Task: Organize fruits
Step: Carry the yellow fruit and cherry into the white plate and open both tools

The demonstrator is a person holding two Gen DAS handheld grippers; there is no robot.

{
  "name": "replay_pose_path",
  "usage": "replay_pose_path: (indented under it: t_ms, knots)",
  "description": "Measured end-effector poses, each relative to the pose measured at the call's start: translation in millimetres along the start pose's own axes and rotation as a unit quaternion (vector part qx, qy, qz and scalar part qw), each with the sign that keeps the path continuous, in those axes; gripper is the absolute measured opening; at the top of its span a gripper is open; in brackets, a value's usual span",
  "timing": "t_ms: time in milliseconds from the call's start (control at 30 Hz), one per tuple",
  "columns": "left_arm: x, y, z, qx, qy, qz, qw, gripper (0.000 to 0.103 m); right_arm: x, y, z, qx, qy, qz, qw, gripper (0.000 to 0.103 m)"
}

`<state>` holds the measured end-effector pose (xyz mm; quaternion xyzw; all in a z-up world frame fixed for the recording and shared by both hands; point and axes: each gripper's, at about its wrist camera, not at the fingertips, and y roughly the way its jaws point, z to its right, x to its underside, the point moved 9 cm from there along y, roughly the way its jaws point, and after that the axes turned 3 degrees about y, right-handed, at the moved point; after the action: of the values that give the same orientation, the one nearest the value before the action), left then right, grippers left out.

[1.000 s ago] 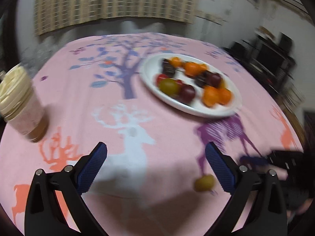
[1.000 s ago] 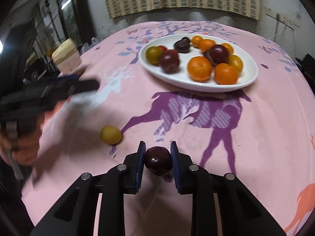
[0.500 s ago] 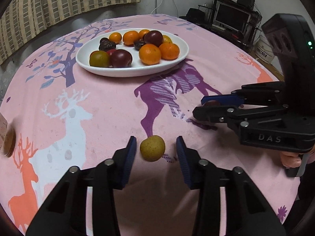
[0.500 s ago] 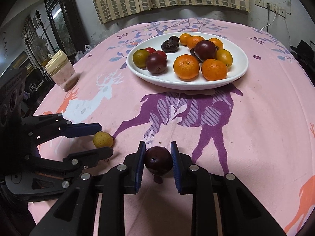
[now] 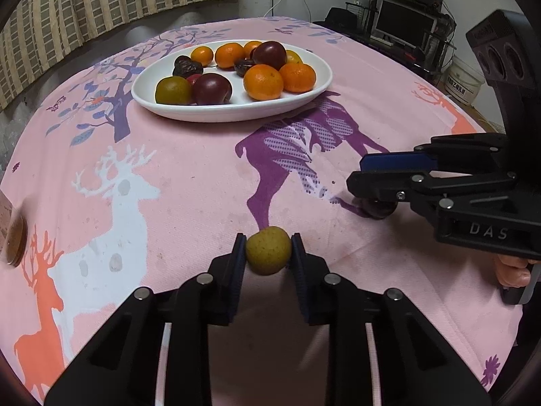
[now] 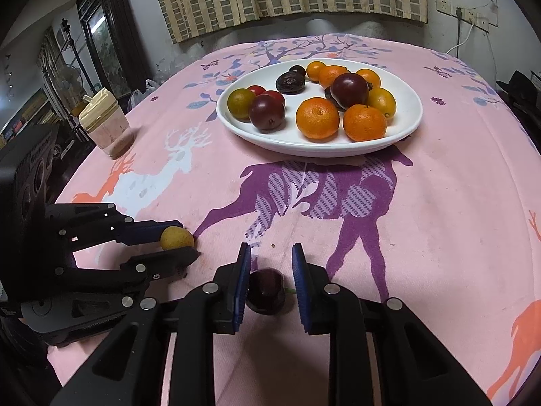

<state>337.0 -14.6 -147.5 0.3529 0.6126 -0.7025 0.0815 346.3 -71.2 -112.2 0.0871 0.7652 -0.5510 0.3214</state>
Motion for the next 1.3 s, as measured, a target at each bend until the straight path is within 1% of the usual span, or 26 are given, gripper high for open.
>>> replay_pose_path:
  t_ms: [133, 167, 267, 367, 433, 667, 767, 867, 1000, 1067, 1167, 1233, 1300]
  knots:
    - [-0.1, -2.5, -6.6, 0.000, -0.015, 0.002, 0.9999, 0.026, 2.7, -2.6, -1.5, 0.000, -0.009, 0.001, 1.000, 0.022]
    - [0.7, -2.9, -7.5, -0.001, -0.017, 0.002, 0.9998, 0.026, 4.1, -2.9, -2.1, 0.000, -0.013, 0.000, 1.000, 0.025]
    - [2.1, -2.7, -8.8, 0.002, -0.021, 0.000, 0.9998, 0.026, 7.9, -2.3, -7.3, 0.003, -0.029, -0.003, 1.000, 0.027]
    - [2.5, -2.1, -8.2, -0.002, -0.018, -0.001, 0.9998, 0.026, 12.6, 2.0, -7.1, 0.020, -0.040, -0.014, 0.999, 0.030]
    - [2.5, -2.2, -8.2, -0.001, -0.019, -0.001, 0.9998, 0.026, 14.2, -0.2, -6.9, 0.018, -0.041, -0.013, 0.999, 0.033]
    - [2.7, -1.9, -8.0, 0.002, -0.020, -0.002, 0.9998, 0.026, 24.0, -2.1, 0.6, 0.031, -0.033, -0.024, 0.999, 0.033]
    - [3.3, -2.2, -9.5, 0.007, -0.025, -0.002, 0.9997, 0.026, 25.6, -2.1, -1.4, 0.047, -0.051, -0.024, 0.997, 0.027]
    - [4.0, -3.6, -11.1, 0.013, -0.032, -0.002, 0.9994, 0.026, 22.3, -4.8, -0.4, 0.039, -0.041, -0.020, 0.998, 0.026]
    - [-5.1, -8.7, -11.5, 0.034, -0.039, 0.003, 0.9986, 0.026, -6.7, -18.2, 6.9, 0.032, -0.027, 0.012, 0.999, 0.026]
    - [-19.1, -14.1, -13.7, 0.035, -0.036, 0.013, 0.9987, 0.026, -28.1, -25.8, 9.9, 0.025, -0.018, 0.035, 0.999, 0.026]
    - [-53.2, -23.3, -24.0, 0.018, -0.031, 0.041, 0.9985, 0.026, -68.9, -33.3, 13.2, 0.011, -0.004, 0.078, 0.997, 0.026]
    - [-81.4, -28.0, -33.3, 0.003, -0.032, 0.065, 0.9974, 0.026, -97.5, -34.0, 15.8, 0.022, -0.006, 0.114, 0.993, 0.026]
    - [-108.6, -27.7, -44.3, -0.005, -0.047, 0.083, 0.9955, 0.026, -122.2, -27.2, 21.1, 0.041, -0.007, 0.140, 0.989, 0.026]
